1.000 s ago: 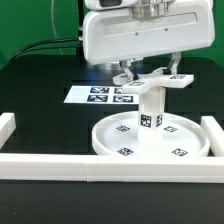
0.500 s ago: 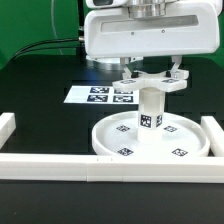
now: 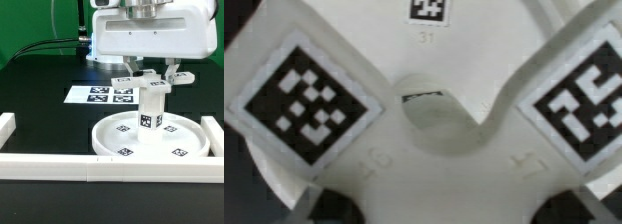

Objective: Assemble round table

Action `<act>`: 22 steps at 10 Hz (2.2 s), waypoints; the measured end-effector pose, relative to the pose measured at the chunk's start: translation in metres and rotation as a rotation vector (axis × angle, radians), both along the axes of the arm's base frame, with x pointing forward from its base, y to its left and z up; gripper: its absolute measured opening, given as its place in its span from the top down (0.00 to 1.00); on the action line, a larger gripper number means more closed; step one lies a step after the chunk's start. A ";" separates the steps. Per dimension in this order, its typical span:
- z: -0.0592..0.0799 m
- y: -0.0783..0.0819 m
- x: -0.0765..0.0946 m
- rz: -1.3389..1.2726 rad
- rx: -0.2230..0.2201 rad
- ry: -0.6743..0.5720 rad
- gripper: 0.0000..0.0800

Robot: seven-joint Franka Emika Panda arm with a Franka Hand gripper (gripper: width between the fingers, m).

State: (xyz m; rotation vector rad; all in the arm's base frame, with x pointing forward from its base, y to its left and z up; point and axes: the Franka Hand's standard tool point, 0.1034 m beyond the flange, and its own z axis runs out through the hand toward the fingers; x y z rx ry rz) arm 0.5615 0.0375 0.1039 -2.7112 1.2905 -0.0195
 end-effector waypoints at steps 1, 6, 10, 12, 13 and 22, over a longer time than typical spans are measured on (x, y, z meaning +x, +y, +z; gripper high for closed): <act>0.000 0.000 0.000 -0.143 0.012 0.014 0.44; 0.000 -0.001 0.000 -0.661 0.085 0.078 0.44; 0.000 -0.001 0.000 -0.837 0.107 0.103 0.44; 0.000 -0.001 0.000 -0.896 0.113 0.111 0.44; 0.000 -0.001 0.000 -0.891 0.113 0.111 0.44; 0.032 0.011 0.005 -0.692 0.148 0.076 0.19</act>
Offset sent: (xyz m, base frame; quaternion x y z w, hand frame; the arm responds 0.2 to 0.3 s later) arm -0.0106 -0.0029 -0.0096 -0.0227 -0.0090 0.3055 0.9519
